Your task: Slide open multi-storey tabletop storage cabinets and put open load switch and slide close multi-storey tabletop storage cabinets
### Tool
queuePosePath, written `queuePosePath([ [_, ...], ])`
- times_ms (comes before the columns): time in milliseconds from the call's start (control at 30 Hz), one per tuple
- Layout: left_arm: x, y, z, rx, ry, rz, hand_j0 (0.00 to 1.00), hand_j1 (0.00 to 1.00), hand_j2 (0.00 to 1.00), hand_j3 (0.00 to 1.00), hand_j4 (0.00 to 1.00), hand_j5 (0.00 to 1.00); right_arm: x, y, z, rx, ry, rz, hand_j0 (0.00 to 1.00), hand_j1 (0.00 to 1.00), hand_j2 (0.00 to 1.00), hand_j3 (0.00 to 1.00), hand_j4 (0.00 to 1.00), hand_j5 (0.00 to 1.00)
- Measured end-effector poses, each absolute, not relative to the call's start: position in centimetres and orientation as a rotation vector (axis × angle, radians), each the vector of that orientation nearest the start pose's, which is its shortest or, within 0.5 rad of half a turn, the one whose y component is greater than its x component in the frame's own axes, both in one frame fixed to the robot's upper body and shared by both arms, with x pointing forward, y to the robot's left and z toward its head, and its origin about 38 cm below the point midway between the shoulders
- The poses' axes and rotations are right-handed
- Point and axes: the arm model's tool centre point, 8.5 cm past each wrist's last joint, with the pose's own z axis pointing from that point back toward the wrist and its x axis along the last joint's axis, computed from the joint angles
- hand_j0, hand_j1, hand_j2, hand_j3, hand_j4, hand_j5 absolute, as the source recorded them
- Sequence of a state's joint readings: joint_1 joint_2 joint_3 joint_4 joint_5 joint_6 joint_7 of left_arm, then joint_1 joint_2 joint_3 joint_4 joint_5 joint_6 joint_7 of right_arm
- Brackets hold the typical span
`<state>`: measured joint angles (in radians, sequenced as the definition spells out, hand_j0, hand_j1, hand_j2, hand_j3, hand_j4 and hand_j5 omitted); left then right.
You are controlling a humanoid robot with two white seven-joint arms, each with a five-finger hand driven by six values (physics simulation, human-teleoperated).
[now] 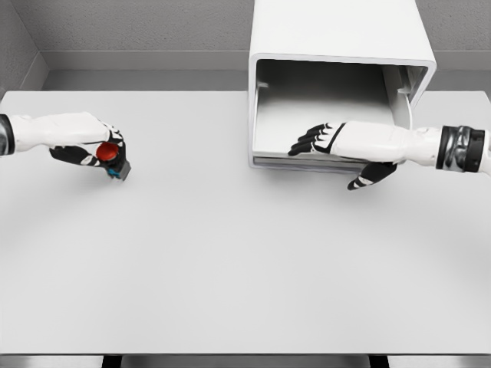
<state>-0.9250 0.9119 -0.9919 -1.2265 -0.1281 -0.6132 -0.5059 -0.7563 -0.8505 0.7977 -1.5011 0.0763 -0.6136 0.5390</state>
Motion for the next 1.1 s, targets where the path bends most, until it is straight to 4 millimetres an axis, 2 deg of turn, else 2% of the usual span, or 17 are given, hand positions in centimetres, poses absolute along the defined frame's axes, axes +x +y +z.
queuePosePath([
  [133, 46.2, 32.9, 23.5, 0.281, -1.336, -2.034, 0.45, 0.45, 0.45, 0.45, 0.45, 0.45, 41.7, -26.3, 24.1, -0.088, -1.6, 2.06, 1.0, 1.0, 1.0, 1.0, 1.0, 1.0],
  [367, 45.9, 30.8, 25.6, 0.258, -1.425, -2.062, 0.45, 0.45, 0.45, 0.45, 0.45, 0.45, 40.2, -26.2, 23.6, -0.052, -1.607, 2.064, 1.0, 1.0, 1.0, 1.0, 1.0, 1.0],
  [633, 45.2, 28.7, 27.8, 0.233, -1.513, -2.092, 0.45, 0.45, 0.45, 0.45, 0.45, 0.45, 38.8, -26.4, 24.2, -0.057, -1.619, 2.097, 1.0, 1.0, 1.0, 1.0, 1.0, 1.0],
  [833, 44.5, 27.5, 29.1, 0.206, -1.571, -2.102, 0.45, 0.45, 0.45, 0.45, 0.45, 0.45, 38.4, -26.8, 24.7, -0.076, -1.627, 2.098, 1.0, 1.0, 1.0, 1.0, 1.0, 1.0],
  [933, 44.4, 27.2, 29.8, 0.205, -1.593, -2.106, 0.45, 0.45, 0.45, 0.45, 0.45, 0.45, 38.0, -27.0, 24.2, -0.061, -1.618, 2.09, 1.0, 1.0, 1.0, 1.0, 1.0, 1.0],
  [1100, 44.5, 26.7, 31.1, 0.213, -1.624, -2.11, 0.45, 0.45, 0.45, 0.45, 0.45, 0.45, 37.9, -28.0, 24.5, -0.093, -1.617, 2.073, 1.0, 1.0, 1.0, 1.0, 1.0, 1.0],
])
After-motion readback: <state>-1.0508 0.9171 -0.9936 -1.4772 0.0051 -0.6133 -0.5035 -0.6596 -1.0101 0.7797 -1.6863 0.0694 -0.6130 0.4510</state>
